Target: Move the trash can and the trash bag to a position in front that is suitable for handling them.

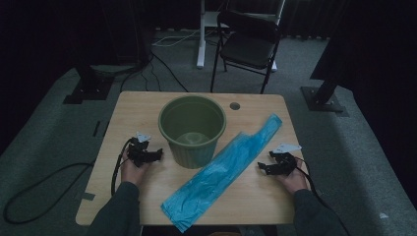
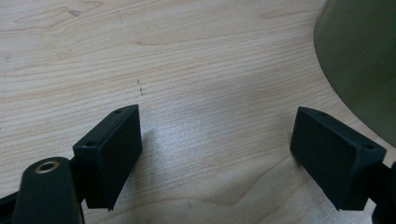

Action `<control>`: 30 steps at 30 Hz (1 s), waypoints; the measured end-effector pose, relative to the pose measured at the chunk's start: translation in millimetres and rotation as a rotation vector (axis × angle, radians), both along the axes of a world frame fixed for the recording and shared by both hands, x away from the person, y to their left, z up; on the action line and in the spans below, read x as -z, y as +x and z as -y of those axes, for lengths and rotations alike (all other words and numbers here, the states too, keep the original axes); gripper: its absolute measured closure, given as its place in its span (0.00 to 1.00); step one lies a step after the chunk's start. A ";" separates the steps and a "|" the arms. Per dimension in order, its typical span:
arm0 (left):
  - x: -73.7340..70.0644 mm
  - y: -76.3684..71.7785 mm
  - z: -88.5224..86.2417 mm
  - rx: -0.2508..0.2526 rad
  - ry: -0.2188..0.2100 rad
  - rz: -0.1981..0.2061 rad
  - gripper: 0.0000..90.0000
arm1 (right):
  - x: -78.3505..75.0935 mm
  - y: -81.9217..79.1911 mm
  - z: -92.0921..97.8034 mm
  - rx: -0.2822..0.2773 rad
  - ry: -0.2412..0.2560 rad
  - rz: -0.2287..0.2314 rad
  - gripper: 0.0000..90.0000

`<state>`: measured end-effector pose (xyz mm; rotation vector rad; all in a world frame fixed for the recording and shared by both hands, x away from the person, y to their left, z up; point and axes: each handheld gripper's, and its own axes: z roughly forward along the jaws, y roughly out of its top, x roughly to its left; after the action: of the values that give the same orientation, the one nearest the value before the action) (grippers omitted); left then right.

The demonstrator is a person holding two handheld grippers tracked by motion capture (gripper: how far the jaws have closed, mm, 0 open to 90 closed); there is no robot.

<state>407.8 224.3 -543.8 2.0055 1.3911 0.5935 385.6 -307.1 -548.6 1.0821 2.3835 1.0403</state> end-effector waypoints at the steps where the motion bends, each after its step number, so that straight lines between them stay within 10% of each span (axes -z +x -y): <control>1: 0.0 -0.1 -0.2 0.001 0.000 0.000 0.19 | -0.1 -0.3 0.0 0.000 0.000 0.001 0.25; 19: -10.7 -2.4 -4.3 0.046 0.022 -0.064 0.46 | -14.1 -8.2 -8.9 0.044 -0.098 -0.015 0.54; 21: -12.2 -2.4 -3.8 0.054 0.023 -0.071 0.59 | -17.7 -8.0 -8.3 0.052 -0.077 -0.026 0.57; 30: -21.0 -0.4 5.2 0.117 -0.023 -0.062 0.62 | -37.9 -4.4 -29.2 -0.009 -0.033 0.001 0.62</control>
<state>407.4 219.1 -522.8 2.0865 1.3004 0.4653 381.2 -277.9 -510.7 1.0599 2.3991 1.0003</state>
